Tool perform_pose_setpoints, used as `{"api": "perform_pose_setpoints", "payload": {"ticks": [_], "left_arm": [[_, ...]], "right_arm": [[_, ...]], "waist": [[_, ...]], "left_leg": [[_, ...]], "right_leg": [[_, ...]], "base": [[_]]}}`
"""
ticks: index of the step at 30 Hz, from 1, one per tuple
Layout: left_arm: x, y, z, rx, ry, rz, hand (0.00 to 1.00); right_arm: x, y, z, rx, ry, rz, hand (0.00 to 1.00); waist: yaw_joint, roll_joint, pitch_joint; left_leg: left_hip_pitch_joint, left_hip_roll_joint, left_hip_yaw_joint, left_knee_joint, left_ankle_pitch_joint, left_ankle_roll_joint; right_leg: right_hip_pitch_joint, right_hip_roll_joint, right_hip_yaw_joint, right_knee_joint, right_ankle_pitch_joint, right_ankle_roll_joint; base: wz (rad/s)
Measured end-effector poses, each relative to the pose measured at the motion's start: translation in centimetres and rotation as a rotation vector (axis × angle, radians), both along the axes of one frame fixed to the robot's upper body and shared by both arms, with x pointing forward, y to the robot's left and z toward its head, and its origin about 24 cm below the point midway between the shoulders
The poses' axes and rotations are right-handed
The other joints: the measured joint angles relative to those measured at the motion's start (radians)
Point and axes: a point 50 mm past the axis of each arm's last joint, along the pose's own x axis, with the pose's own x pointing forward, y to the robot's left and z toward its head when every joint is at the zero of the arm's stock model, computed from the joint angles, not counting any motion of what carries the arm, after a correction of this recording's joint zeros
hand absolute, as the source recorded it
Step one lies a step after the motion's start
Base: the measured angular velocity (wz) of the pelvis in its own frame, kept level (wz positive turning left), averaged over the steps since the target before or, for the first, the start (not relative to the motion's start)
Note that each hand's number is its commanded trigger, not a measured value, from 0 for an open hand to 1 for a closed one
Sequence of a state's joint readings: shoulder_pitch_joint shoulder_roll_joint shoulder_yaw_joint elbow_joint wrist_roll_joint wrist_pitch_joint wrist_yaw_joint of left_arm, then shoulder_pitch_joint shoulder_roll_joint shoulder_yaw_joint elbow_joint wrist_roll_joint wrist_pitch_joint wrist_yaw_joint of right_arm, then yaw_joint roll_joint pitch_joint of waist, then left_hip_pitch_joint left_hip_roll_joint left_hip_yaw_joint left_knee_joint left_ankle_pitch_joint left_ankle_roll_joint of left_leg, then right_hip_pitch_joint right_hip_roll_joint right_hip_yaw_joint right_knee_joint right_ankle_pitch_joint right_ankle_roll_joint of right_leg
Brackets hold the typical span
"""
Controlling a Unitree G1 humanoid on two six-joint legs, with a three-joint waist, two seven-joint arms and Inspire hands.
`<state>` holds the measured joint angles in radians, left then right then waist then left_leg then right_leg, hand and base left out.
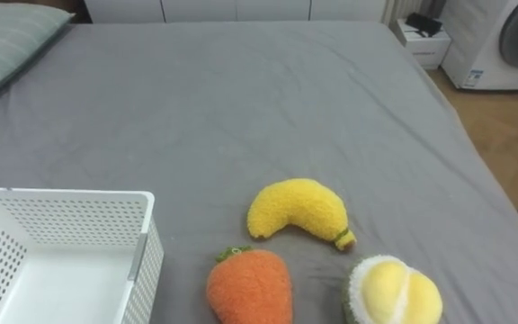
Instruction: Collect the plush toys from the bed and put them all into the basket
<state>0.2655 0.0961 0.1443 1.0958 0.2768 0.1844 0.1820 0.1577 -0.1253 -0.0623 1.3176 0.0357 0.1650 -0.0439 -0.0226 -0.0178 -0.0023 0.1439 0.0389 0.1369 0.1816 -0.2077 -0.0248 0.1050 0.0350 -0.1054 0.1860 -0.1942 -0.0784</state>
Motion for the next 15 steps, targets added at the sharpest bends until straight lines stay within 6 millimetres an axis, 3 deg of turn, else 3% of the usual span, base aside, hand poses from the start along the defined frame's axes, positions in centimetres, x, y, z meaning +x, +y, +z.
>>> {"api": "perform_pose_setpoints", "payload": {"ticks": [5,9,12,15], "left_arm": [[-0.5,0.6,0.1,0.001,0.006,0.065,0.0],[-0.6,1.2,0.4,0.02,-0.008,0.088,0.0],[-0.2,2.2,0.6,0.045,-0.029,0.094,0.0],[0.1,2.9,0.9,0.067,-0.05,0.089,0.0]], "right_arm": [[-1.0,-0.4,0.2,-0.029,0.005,-0.13,0.0],[-1.3,-1.1,0.3,-0.069,-0.008,-0.21,0.0],[-0.2,-2.7,0.8,-0.128,-0.073,-0.273,0.0],[2.2,-5.2,1.7,-0.216,-0.197,-0.315,0.0]], "waist": [[-0.005,-0.007,-0.0006],[-0.014,-0.027,0.001],[-0.014,-0.039,0.0025],[-0.021,-0.04,0.0022]], "left_leg": [[0.009,0.0,-0.002,-0.001,0.0,0.0],[0.018,0.001,0.002,-0.001,0.0,0.0],[0.016,0.001,0.005,-0.003,-0.001,0.001],[0.013,0.001,0.015,-0.015,-0.002,0.003]], "right_leg": [[0.009,0.0,-0.001,0.0,-0.001,0.0],[0.016,0.002,0.005,0.002,-0.006,0.004],[0.015,0.003,0.009,0.003,-0.007,0.009],[0.008,0.003,0.017,0.004,0.0,0.006]], "base": [[0.0],[0.0],[-0.03],[-0.07]]}}
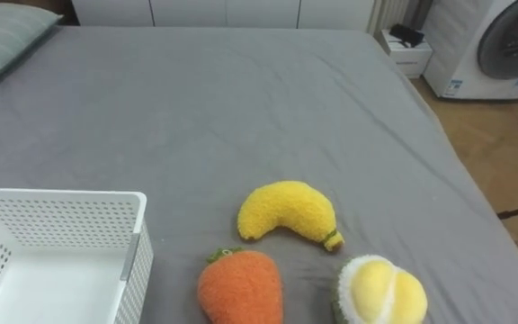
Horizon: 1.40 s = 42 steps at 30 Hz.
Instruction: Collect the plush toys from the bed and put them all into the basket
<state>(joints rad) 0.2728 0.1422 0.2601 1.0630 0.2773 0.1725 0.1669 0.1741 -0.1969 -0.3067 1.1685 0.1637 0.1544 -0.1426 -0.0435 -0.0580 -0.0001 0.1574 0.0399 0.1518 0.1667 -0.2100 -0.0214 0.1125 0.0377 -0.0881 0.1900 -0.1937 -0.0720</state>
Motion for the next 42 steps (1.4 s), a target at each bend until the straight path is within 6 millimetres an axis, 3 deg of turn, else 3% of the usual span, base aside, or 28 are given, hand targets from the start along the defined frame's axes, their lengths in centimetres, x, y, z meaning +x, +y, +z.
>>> {"api": "perform_pose_setpoints", "payload": {"ticks": [4,8,10,13,18,19,28,42], "left_arm": [[-0.1,0.8,0.3,0.028,-0.028,0.021,0.0],[-0.2,0.9,0.4,0.042,-0.024,0.022,0.0],[-0.4,1.0,0.4,0.045,-0.019,0.022,0.0],[-0.2,1.1,0.4,0.046,-0.025,0.02,0.0],[0.3,1.1,0.5,0.054,-0.04,0.013,0.0],[0.4,1.0,0.5,0.053,-0.042,0.013,0.0],[0.0,1.0,0.5,0.055,-0.033,0.018,0.0],[-0.3,1.0,0.5,0.063,-0.018,0.02,0.0]], "right_arm": [[4.3,-2.2,1.7,-0.127,-0.179,0.013,0.0],[7.6,-2.9,3.3,-0.193,-0.311,0.051,0.0],[10.2,-3.3,5.2,-0.262,-0.424,0.106,0.0],[12.4,-3.5,7.3,-0.349,-0.511,0.179,0.0],[15.0,-3.1,10.2,-0.443,-0.651,0.225,0.0],[15.7,-2.8,11.1,-0.472,-0.685,0.263,0.0],[17.4,-2.1,13.6,-0.56,-0.78,0.359,0.0],[18.2,0.1,12.8,-0.476,-0.754,0.555,0.0]], "waist": [[-0.003,-0.014,-0.0025],[0.0,-0.029,-0.0012],[-0.004,-0.027,0.0003],[-0.002,-0.024,-0.0035],[0.005,-0.023,-0.0043],[0.008,-0.02,-0.0075],[0.025,-0.019,-0.0057],[0.024,-0.007,-0.0041]], "left_leg": [[-0.011,0.0,0.009,0.0,0.0,0.001],[-0.012,0.0,0.014,-0.003,0.0,0.002],[-0.014,-0.001,0.017,-0.003,0.0,0.002],[-0.015,-0.001,0.016,-0.003,0.0,0.001],[-0.018,0.0,0.016,-0.002,0.0,0.002],[-0.028,0.0,0.017,0.0,0.001,0.002],[-0.031,0.0,0.019,0.0,0.002,0.003],[-0.03,0.0,0.024,-0.001,0.002,0.003]], "right_leg": [[-0.017,0.0,0.002,-0.001,0.008,-0.004],[-0.027,0.0,0.005,-0.002,0.009,-0.005],[-0.027,-0.001,0.006,-0.006,0.009,-0.005],[-0.028,0.0,0.005,-0.009,0.009,-0.005],[-0.032,-0.001,0.005,-0.005,0.009,-0.005],[-0.043,-0.001,0.005,-0.001,0.008,-0.005],[-0.044,-0.002,0.003,-0.004,0.01,-0.004],[-0.042,-0.003,0.001,-0.004,0.01,-0.004]], "base": [[-0.08],[-0.06],[-0.02],[0.0],[0.0],[0.0],[0.0],[-0.01]]}}
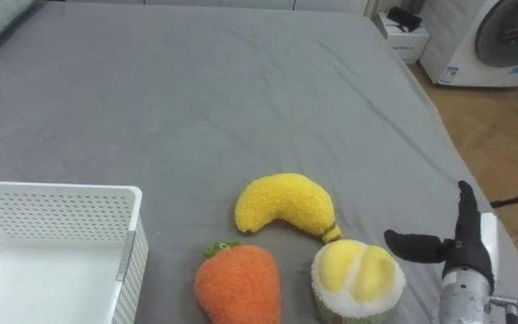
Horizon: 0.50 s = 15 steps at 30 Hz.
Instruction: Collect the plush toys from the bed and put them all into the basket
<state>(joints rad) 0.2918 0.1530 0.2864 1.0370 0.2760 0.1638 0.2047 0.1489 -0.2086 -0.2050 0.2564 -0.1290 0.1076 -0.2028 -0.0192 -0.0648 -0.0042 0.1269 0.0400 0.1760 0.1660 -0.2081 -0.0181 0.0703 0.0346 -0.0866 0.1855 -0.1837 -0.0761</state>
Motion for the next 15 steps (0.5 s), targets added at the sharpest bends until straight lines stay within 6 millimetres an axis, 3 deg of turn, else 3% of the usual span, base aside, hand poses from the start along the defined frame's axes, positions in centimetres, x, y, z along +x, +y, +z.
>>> {"api": "perform_pose_setpoints", "payload": {"ticks": [5,11,15], "left_arm": [[-0.2,-0.2,-0.1,-0.007,0.019,-0.007,0.0],[-0.4,-0.5,-0.2,-0.016,0.036,-0.003,0.0],[-0.3,-0.5,-0.1,-0.024,0.032,-0.004,0.0]], "right_arm": [[-0.2,0.3,-0.7,0.035,0.053,0.039,0.0],[-1.4,1.5,-3.5,0.087,0.235,0.143,0.0],[-2.1,2.5,-4.8,0.164,0.332,0.234,0.0]], "waist": [[-0.001,0.005,-0.0006],[0.004,-0.007,-0.0065],[0.003,-0.012,-0.006]], "left_leg": [[-0.001,0.0,-0.001,0.0,0.0,0.0],[0.0,0.001,0.0,0.0,0.0,0.0],[0.0,0.001,-0.002,0.0,0.0,0.0]], "right_leg": [[-0.001,0.0,0.0,0.0,0.0,0.0],[0.0,0.0,0.0,0.001,0.0,0.0],[0.009,-0.001,-0.005,-0.002,0.0,0.0]], "base": [[0.0],[0.0],[0.02]]}}
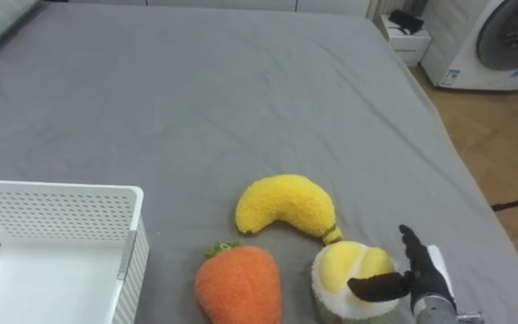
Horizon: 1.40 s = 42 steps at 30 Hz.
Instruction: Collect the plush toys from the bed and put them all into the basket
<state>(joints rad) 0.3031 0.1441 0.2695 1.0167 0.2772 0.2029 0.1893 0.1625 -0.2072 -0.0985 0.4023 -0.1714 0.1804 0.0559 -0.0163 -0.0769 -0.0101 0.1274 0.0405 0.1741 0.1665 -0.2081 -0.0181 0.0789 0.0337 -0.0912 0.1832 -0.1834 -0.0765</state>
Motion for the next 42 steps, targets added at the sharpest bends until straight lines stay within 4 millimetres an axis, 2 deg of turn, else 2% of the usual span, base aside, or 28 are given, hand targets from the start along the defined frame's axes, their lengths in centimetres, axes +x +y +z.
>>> {"api": "perform_pose_setpoints", "payload": {"ticks": [7,20,21,22,23,24,25,33,42], "left_arm": [[0.1,0.1,0.0,-0.002,0.004,0.001,0.0],[0.1,0.1,0.0,-0.003,0.006,0.002,0.0],[0.1,0.1,0.0,-0.002,0.004,0.002,0.0],[0.1,0.1,0.0,-0.002,0.006,0.002,0.0],[0.0,0.1,0.0,-0.001,0.006,0.003,0.0],[0.0,0.1,0.0,-0.001,0.006,0.003,0.0],[0.1,0.1,0.1,-0.001,0.005,0.003,0.0],[0.3,0.2,0.1,0.002,-0.003,0.0,0.0],[0.4,0.2,0.1,0.003,-0.008,-0.001,0.0]], "right_arm": [[-0.9,-0.1,-1.1,0.028,0.096,0.062,0.0],[-1.9,-0.5,-2.1,-0.009,0.175,0.082,0.0],[-2.1,-0.7,-2.3,-0.012,0.182,0.07,0.15],[-2.3,-0.8,-2.4,-0.016,0.189,0.061,0.6],[-2.3,-0.9,-2.4,-0.017,0.192,0.056,0.72],[-2.6,-1.1,-2.5,-0.021,0.199,0.042,0.76],[-2.8,-1.3,-2.6,-0.022,0.206,0.028,1.0],[-2.9,-2.2,-2.4,-0.078,0.201,-0.005,1.0],[-2.9,-0.9,-2.9,-0.043,0.224,0.049,1.0]], "waist": [[-0.001,-0.016,0.0011],[-0.001,-0.014,0.0007],[0.001,-0.013,0.0003],[0.004,-0.012,0.0002],[0.006,-0.012,0.0001],[0.008,-0.011,-0.0003],[0.011,-0.01,-0.0004],[0.024,-0.01,-0.0005],[0.023,-0.004,-0.0005]], "left_leg": [[0.004,-0.001,-0.019,0.001,0.0,0.0],[0.003,0.0,-0.025,0.004,0.0,0.0],[0.003,0.0,-0.025,0.004,0.0,0.0],[0.003,0.0,-0.025,0.004,0.0,0.0],[0.003,0.0,-0.025,0.003,0.0,0.0],[0.003,0.0,-0.025,0.003,0.0,0.0],[0.003,0.0,-0.025,0.003,0.0,0.0],[0.002,0.0,-0.025,0.003,0.0,0.0],[0.0,0.0,-0.025,0.002,0.0,0.0]], "right_leg": [[0.026,-0.001,-0.023,-0.022,0.003,0.0],[0.034,-0.001,-0.03,-0.032,0.007,0.001],[0.035,-0.001,-0.03,-0.032,0.007,0.001],[0.034,0.0,-0.03,-0.032,0.007,0.001],[0.034,0.0,-0.03,-0.032,0.007,0.001],[0.034,0.0,-0.031,-0.032,0.007,0.001],[0.034,0.0,-0.03,-0.032,0.007,0.001],[0.034,0.0,-0.033,-0.032,0.007,0.001],[0.034,-0.001,-0.034,-0.031,0.007,0.0]], "base": [[0.11],[0.01],[0.0],[0.0],[0.0],[0.0],[0.0],[0.0],[0.0]]}}
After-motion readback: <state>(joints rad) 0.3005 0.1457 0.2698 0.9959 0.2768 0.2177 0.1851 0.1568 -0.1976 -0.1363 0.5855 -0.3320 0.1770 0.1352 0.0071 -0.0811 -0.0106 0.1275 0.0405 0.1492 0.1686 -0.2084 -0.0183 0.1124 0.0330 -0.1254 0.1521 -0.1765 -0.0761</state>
